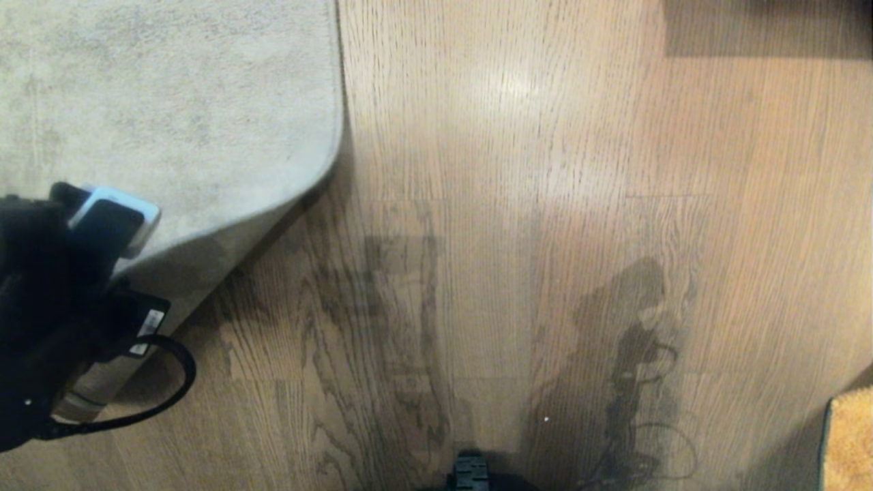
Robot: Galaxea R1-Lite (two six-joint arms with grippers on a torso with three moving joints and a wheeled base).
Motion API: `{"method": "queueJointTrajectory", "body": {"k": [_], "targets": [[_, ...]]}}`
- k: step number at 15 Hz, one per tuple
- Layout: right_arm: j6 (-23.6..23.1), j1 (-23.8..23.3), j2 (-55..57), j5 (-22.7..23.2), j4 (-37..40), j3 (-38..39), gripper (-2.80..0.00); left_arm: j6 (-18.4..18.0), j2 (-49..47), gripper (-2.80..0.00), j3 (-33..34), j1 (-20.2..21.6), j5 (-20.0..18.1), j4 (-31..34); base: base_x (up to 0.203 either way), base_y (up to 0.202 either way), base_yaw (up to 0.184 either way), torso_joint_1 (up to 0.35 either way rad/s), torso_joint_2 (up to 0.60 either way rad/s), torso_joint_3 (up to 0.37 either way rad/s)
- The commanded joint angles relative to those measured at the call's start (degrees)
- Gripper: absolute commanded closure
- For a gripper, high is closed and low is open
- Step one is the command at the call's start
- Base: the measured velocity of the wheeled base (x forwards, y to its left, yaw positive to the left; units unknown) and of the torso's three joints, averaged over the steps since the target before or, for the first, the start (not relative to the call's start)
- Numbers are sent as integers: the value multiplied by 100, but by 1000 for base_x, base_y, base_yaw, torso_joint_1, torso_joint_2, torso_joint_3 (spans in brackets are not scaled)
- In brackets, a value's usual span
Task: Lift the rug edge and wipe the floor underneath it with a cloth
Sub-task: Lift up the carpet
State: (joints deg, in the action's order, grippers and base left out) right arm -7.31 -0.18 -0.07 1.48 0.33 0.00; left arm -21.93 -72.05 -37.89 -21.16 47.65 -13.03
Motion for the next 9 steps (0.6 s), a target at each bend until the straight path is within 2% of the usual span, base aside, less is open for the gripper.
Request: {"method": "queueJointTrajectory", "body": {"k": [1, 8, 9], "targets": [[-7, 1, 7, 2, 2, 0, 0, -4, 59, 0, 45, -2, 26, -14, 0, 0, 0, 0, 0, 0], [-7, 1, 7, 2, 2, 0, 0, -4, 67, 0, 97, -11, 34, -6, 0, 0, 0, 0, 0, 0], [-7, 1, 7, 2, 2, 0, 0, -4, 68, 0, 97, -11, 34, -6, 3, 102, 0, -2, 2, 2]]}}
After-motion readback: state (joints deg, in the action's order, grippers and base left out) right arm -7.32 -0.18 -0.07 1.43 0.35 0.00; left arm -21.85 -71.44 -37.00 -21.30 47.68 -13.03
